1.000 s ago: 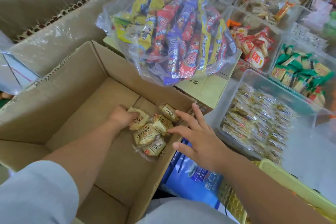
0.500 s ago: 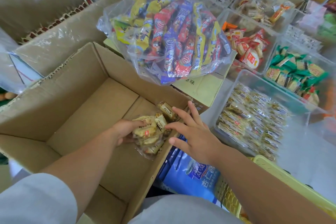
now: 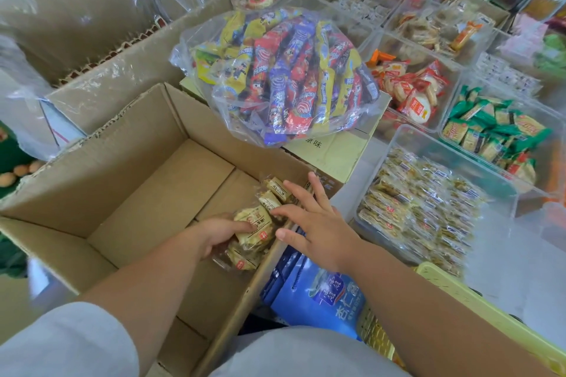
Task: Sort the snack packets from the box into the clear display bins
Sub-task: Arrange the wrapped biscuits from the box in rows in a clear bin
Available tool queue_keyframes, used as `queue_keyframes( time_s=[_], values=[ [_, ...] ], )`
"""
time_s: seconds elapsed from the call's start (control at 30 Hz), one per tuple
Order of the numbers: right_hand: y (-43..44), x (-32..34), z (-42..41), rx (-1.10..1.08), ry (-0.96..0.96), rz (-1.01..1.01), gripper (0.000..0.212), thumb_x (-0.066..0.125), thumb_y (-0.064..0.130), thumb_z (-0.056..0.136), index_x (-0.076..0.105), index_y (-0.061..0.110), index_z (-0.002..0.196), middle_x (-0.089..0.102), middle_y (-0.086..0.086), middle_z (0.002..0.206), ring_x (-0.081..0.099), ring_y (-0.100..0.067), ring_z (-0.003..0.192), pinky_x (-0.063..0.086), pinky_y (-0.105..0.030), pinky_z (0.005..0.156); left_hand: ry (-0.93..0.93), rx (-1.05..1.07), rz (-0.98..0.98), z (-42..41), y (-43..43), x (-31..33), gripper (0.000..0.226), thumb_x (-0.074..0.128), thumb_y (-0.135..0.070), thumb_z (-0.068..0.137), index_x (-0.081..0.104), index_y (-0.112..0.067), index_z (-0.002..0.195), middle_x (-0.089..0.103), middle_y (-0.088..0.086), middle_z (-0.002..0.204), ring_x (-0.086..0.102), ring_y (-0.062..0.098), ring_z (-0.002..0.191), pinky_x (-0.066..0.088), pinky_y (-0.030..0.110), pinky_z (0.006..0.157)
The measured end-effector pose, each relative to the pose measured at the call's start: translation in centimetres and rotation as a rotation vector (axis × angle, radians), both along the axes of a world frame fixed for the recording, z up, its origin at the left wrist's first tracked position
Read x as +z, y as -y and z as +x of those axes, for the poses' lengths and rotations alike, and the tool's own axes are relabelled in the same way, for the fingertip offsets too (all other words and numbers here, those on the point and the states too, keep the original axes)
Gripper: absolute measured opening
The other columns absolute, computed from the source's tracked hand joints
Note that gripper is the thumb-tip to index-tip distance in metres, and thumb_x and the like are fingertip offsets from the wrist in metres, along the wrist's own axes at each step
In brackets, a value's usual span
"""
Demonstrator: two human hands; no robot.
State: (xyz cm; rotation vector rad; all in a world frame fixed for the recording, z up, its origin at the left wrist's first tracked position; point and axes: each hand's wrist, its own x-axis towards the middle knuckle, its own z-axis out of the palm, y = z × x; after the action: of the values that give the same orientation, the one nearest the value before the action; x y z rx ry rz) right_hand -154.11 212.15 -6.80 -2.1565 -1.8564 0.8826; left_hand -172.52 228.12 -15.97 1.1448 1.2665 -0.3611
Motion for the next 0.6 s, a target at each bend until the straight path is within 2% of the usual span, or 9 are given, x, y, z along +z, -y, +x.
queue_keyframes(
  time_s=[0.07, 0.13, 0.2, 0.27, 0.3, 0.33, 0.37, 0.47, 0.6],
  values=[
    [-0.1, 0.0, 0.1, 0.002, 0.002, -0.001, 0.051, 0.032, 0.069, 0.098, 0.041, 0.048, 0.143, -0.006, 0.023, 0.166, -0.043, -0.01, 0.142, 0.02, -0.064, 0.116, 0.009, 0.026, -0.015, -0.2, 0.4, 0.2, 0.028, 0.081, -0.038, 0.085, 0.059, -0.027, 0.098, 0.075, -0.003, 0.079, 0.073, 0.014, 0.07, 0.056, 0.025, 0.06],
    [-0.1, 0.0, 0.1, 0.003, 0.003, 0.003, 0.054, 0.028, 0.072, 0.095, 0.041, 0.049, 0.142, -0.006, 0.023, 0.166, -0.043, -0.009, 0.142, 0.021, -0.064, 0.115, 0.02, 0.046, -0.045, -0.4, 0.8, 0.2, 0.043, 0.082, -0.038, 0.083, 0.063, -0.021, 0.118, 0.074, 0.003, 0.1, 0.071, 0.022, 0.092, 0.056, 0.031, 0.069],
    [-0.1, 0.0, 0.2, 0.003, 0.002, 0.013, 0.056, 0.026, 0.074, 0.093, 0.041, 0.049, 0.141, -0.004, 0.023, 0.166, -0.042, -0.01, 0.143, 0.023, -0.064, 0.114, 0.04, 0.073, -0.06, -0.6, 0.9, 0.2, 0.066, 0.083, -0.036, 0.082, 0.053, -0.019, 0.139, 0.068, 0.011, 0.124, 0.067, 0.032, 0.111, 0.058, 0.04, 0.079],
    [-0.1, -0.2, 0.3, 0.002, -0.002, 0.026, 0.057, 0.026, 0.075, 0.092, 0.042, 0.049, 0.14, -0.003, 0.024, 0.165, -0.041, -0.01, 0.143, 0.025, -0.063, 0.113, 0.058, 0.1, -0.036, -0.8, 0.8, 0.5, 0.085, 0.085, -0.033, 0.08, 0.041, -0.021, 0.152, 0.056, 0.016, 0.145, 0.058, 0.039, 0.127, 0.053, 0.054, 0.097],
    [-0.1, -0.3, 0.3, 0.001, -0.005, 0.031, 0.057, 0.026, 0.075, 0.092, 0.042, 0.05, 0.14, -0.003, 0.024, 0.165, -0.041, -0.01, 0.143, 0.026, -0.063, 0.113, 0.064, 0.124, -0.009, -0.9, 0.8, 0.7, 0.093, 0.086, -0.031, 0.079, 0.035, -0.022, 0.156, 0.05, 0.017, 0.152, 0.053, 0.041, 0.132, 0.049, 0.057, 0.103],
    [0.0, -0.3, 0.4, 0.001, -0.007, 0.035, 0.057, 0.025, 0.075, 0.092, 0.042, 0.05, 0.14, -0.003, 0.025, 0.165, -0.041, -0.01, 0.143, 0.026, -0.063, 0.113, 0.066, 0.151, 0.022, -1.1, 0.8, 1.0, 0.098, 0.087, -0.028, 0.078, 0.031, -0.023, 0.158, 0.048, 0.018, 0.153, 0.05, 0.041, 0.133, 0.05, 0.056, 0.101],
    [0.0, -0.5, 0.5, 0.002, -0.008, 0.038, 0.056, 0.026, 0.075, 0.092, 0.041, 0.051, 0.14, -0.003, 0.026, 0.165, -0.042, -0.01, 0.143, 0.027, -0.062, 0.113, 0.065, 0.18, 0.049, -1.2, 0.8, 1.5, 0.099, 0.087, -0.026, 0.078, 0.03, -0.024, 0.159, 0.051, 0.018, 0.148, 0.052, 0.041, 0.129, 0.053, 0.053, 0.093],
    [-0.1, -0.9, 0.6, 0.006, -0.021, 0.05, 0.051, 0.028, 0.074, 0.093, 0.041, 0.053, 0.138, -0.004, 0.028, 0.163, -0.042, -0.01, 0.143, 0.026, -0.063, 0.113, 0.063, 0.322, 0.134, -2.3, 0.9, 3.1, 0.081, 0.087, -0.023, 0.078, 0.045, -0.022, 0.146, 0.065, 0.009, 0.104, 0.063, 0.03, 0.088, 0.053, 0.037, 0.066],
    [-0.1, -1.2, 0.5, 0.0, -0.036, 0.063, 0.054, 0.027, 0.077, 0.091, 0.037, 0.054, 0.139, -0.004, 0.029, 0.163, -0.043, -0.009, 0.142, 0.024, -0.064, 0.113, 0.19, 0.634, 0.295, -4.0, 1.5, 6.6, 0.057, 0.087, -0.021, 0.078, 0.056, -0.02, 0.125, 0.078, 0.011, 0.1, 0.074, 0.032, 0.068, 0.058, 0.039, 0.058]
  ],
)
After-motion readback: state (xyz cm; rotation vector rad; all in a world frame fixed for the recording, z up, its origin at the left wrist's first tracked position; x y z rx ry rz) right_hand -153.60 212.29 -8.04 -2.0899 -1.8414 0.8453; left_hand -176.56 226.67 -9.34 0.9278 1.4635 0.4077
